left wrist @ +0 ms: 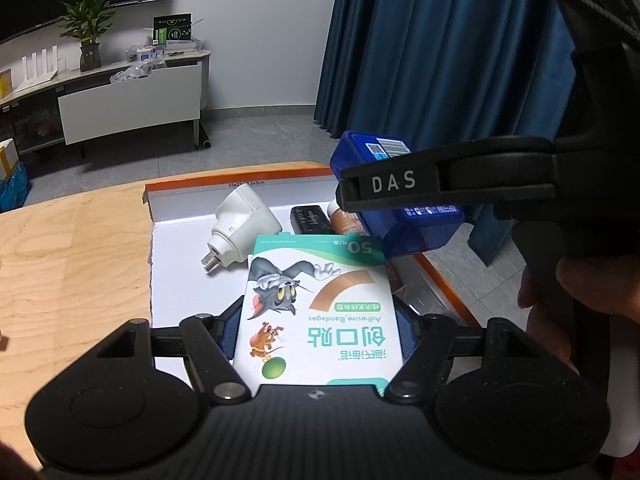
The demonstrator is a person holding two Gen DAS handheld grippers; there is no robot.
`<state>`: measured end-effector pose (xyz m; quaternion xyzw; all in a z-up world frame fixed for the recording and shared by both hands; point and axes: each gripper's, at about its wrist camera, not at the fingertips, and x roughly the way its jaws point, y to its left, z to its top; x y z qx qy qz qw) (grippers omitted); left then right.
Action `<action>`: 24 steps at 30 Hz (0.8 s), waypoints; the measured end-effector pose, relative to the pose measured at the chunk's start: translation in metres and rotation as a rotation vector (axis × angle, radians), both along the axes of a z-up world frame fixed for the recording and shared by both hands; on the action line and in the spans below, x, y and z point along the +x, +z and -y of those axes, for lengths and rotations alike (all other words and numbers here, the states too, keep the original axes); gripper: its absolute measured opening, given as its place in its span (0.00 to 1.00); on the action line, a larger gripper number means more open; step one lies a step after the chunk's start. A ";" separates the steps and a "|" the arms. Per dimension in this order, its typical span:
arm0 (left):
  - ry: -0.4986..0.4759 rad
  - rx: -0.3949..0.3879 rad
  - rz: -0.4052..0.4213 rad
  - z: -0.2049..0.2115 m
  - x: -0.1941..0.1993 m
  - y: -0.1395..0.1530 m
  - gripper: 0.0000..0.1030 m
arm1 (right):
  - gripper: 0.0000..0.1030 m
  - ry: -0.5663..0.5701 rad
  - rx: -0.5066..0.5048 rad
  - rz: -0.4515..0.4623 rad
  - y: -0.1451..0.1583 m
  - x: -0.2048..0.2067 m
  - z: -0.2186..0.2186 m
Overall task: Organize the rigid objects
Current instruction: 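Lower the bandage box and blue tin into the white box with both tools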
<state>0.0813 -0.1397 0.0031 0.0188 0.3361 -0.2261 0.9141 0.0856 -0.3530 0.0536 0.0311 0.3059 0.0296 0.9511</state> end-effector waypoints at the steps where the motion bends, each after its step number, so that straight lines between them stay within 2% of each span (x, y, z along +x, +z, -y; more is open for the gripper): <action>1: -0.001 0.000 0.000 0.000 0.000 0.000 0.70 | 0.72 -0.001 0.000 0.000 0.000 0.000 0.000; 24: -0.034 0.007 -0.016 0.004 0.004 -0.004 0.70 | 0.72 0.002 0.019 -0.052 -0.005 0.023 0.006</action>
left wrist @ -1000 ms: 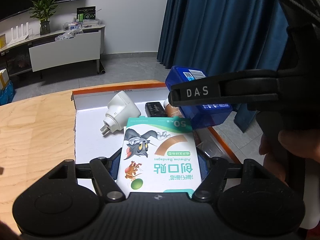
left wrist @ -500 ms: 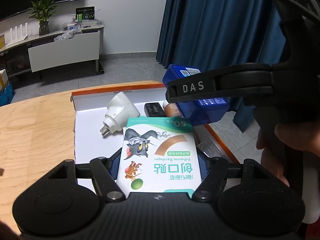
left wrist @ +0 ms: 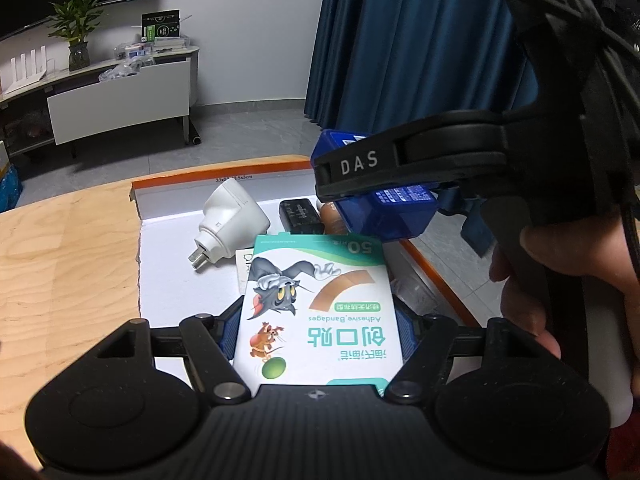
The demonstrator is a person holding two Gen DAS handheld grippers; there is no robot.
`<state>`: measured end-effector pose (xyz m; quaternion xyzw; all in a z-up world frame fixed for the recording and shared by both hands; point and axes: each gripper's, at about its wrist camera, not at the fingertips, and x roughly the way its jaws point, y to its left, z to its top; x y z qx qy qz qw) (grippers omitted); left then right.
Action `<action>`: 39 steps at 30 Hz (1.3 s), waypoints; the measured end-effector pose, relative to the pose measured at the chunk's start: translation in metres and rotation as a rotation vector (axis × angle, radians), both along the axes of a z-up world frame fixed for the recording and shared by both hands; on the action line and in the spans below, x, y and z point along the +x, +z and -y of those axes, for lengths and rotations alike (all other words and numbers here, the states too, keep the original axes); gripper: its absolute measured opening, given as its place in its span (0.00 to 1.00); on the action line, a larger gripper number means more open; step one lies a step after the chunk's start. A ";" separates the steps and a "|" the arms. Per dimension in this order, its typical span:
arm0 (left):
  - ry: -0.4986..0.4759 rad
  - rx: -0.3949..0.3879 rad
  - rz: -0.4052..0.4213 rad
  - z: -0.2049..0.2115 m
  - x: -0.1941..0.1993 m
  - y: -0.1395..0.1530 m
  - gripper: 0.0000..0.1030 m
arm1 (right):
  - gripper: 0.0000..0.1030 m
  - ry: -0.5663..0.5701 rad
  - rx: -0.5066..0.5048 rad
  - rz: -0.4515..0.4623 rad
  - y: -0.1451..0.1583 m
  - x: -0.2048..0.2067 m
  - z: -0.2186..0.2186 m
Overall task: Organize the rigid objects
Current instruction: 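Lower the bandage box and blue tin into the white box with both tools, then open the left tool to release the bandage box while the right releases the tin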
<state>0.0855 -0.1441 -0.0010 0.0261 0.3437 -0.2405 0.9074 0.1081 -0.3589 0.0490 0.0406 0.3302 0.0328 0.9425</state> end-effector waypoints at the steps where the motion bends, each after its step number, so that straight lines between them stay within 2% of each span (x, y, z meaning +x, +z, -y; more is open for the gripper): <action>1: 0.000 0.000 -0.001 0.000 0.000 0.000 0.70 | 0.72 0.000 0.000 -0.002 0.000 0.001 0.000; 39: -0.025 0.017 -0.003 0.010 0.001 -0.003 0.70 | 0.73 0.004 -0.013 -0.009 -0.003 0.009 -0.001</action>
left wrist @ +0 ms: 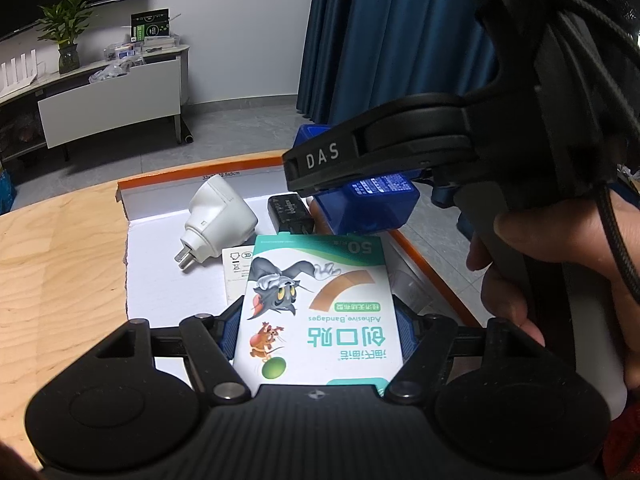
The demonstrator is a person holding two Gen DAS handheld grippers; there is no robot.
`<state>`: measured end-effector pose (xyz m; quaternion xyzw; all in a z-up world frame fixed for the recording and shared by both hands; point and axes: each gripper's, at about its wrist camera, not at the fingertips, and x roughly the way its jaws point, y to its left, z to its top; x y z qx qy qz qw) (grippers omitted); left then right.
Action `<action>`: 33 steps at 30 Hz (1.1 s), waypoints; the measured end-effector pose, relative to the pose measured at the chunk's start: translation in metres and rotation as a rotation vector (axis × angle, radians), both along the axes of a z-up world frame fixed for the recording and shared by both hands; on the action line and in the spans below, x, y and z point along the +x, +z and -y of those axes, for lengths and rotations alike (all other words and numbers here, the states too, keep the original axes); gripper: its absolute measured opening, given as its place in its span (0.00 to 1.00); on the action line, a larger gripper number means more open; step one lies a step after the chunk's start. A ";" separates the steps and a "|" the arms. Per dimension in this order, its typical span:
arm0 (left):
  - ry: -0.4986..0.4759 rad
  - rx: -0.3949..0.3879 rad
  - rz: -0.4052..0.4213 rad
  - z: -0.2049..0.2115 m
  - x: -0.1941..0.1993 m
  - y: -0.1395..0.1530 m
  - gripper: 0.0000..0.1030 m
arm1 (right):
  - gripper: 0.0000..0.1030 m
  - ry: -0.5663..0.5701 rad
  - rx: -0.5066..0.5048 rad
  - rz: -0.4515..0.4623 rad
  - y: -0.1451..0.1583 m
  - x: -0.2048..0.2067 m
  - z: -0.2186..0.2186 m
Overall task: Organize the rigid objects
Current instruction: 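Open the left tool to release the bandage box while the right releases the tin, then move both tools back over the table toward the plug and bottle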
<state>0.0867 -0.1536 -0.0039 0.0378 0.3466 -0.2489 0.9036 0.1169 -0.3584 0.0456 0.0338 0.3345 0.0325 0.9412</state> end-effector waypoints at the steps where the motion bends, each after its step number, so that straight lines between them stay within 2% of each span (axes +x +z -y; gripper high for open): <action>1: -0.005 0.002 -0.001 0.001 0.000 0.000 0.70 | 0.73 0.001 0.000 0.000 0.001 0.000 -0.001; 4: -0.020 0.003 -0.003 0.003 0.002 -0.001 0.70 | 0.75 -0.009 -0.003 0.004 0.000 -0.001 0.000; 6: -0.017 -0.004 -0.005 0.002 0.003 -0.001 0.79 | 0.79 -0.017 -0.008 0.011 0.002 -0.001 0.001; 8: -0.011 -0.013 0.001 0.000 0.002 0.000 0.83 | 0.80 -0.025 -0.011 0.018 0.004 -0.002 0.002; 19: 0.056 -0.041 0.041 -0.030 -0.004 0.015 0.94 | 0.83 -0.056 0.021 0.072 0.027 -0.028 0.002; 23: 0.107 -0.038 0.055 -0.060 -0.008 0.019 0.95 | 0.83 -0.024 0.042 0.084 0.035 -0.038 -0.012; 28: 0.224 -0.024 0.069 -0.120 -0.009 0.019 0.96 | 0.85 0.064 0.037 0.086 0.039 -0.043 -0.041; 33: 0.359 0.015 0.074 -0.195 -0.001 0.015 0.96 | 0.86 0.235 0.037 0.069 0.036 -0.044 -0.090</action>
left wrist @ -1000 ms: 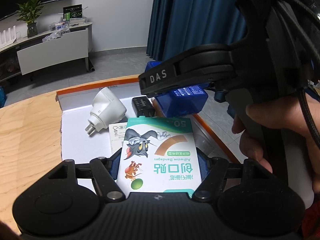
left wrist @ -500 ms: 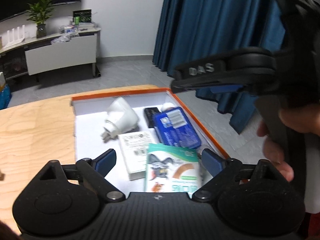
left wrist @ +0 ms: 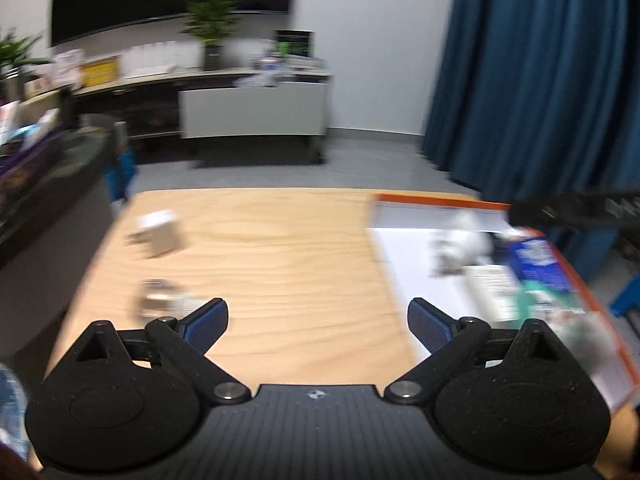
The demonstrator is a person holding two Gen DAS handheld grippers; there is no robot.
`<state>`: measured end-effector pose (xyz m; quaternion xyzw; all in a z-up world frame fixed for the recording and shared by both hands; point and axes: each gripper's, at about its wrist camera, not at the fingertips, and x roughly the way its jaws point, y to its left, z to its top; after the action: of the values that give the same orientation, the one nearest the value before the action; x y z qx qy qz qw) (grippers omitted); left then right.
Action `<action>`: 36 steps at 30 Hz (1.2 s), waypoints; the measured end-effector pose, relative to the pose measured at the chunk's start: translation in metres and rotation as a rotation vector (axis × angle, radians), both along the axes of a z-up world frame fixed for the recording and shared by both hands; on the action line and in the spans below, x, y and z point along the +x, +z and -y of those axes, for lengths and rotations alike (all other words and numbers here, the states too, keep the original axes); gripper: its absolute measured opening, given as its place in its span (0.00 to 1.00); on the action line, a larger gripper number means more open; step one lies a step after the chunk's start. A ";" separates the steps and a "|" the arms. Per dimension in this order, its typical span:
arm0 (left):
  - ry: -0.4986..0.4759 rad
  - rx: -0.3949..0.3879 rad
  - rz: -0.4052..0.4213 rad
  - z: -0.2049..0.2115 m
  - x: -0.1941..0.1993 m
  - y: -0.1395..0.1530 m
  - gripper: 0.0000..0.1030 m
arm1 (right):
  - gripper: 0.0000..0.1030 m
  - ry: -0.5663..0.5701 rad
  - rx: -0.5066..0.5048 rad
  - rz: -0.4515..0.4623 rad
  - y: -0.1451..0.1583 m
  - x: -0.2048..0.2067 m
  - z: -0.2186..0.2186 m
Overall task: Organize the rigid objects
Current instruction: 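Move both tools back over the table toward the plug and bottle, then grasp the white charger plug with the left tool while the right grasps the glass bottle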
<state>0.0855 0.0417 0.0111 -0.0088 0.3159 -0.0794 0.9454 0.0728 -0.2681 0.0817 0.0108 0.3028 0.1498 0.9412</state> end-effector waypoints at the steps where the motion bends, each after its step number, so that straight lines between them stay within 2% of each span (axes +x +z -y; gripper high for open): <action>1: 0.020 0.013 0.002 -0.014 0.003 0.000 0.97 | 0.86 0.042 -0.018 -0.003 -0.001 0.000 -0.014; 4: 0.040 0.035 0.005 -0.055 0.018 -0.003 0.99 | 0.87 0.172 -0.063 -0.007 -0.009 -0.001 -0.057; 6: 0.015 0.061 0.010 -0.074 0.030 -0.004 1.00 | 0.87 0.259 -0.068 -0.021 -0.014 -0.002 -0.081; 9: -0.022 0.120 0.026 -0.090 0.052 -0.005 1.00 | 0.87 0.360 -0.099 -0.042 -0.023 -0.001 -0.113; 12: -0.071 0.139 0.033 -0.101 0.075 -0.011 1.00 | 0.87 0.424 -0.132 -0.068 -0.034 0.002 -0.141; 18: -0.202 0.211 0.013 -0.108 0.122 -0.041 1.00 | 0.87 0.457 -0.155 -0.113 -0.044 0.013 -0.168; 20: -0.234 0.238 0.029 -0.107 0.131 -0.047 1.00 | 0.87 0.455 -0.149 -0.115 -0.045 0.016 -0.171; 25: -0.260 0.187 0.046 -0.116 0.148 -0.053 0.98 | 0.87 0.461 -0.144 -0.145 -0.052 0.028 -0.183; 26: -0.274 0.165 0.039 -0.117 0.151 -0.054 0.92 | 0.87 0.466 -0.149 -0.150 -0.054 0.030 -0.187; 27: -0.287 0.144 0.025 -0.118 0.155 -0.056 0.80 | 0.87 0.473 -0.152 -0.153 -0.055 0.032 -0.191; 28: -0.294 0.133 0.012 -0.118 0.157 -0.059 0.71 | 0.87 0.477 -0.155 -0.155 -0.057 0.034 -0.194; 29: -0.295 0.131 -0.003 -0.118 0.159 -0.062 0.53 | 0.87 0.479 -0.158 -0.157 -0.058 0.036 -0.198; 31: -0.295 0.101 -0.006 -0.121 0.159 -0.063 0.41 | 0.87 0.480 -0.160 -0.161 -0.062 0.041 -0.204; 32: -0.288 0.089 -0.007 -0.121 0.158 -0.062 0.30 | 0.87 0.480 -0.160 -0.162 -0.064 0.044 -0.208; 36: -0.268 0.028 -0.025 -0.126 0.154 -0.059 0.28 | 0.86 0.492 -0.160 -0.169 -0.073 0.053 -0.220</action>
<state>0.2394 0.1680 -0.0481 0.0458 0.3273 -0.2006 0.9223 0.1262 -0.0479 0.0088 -0.1249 0.3848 0.3480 0.8457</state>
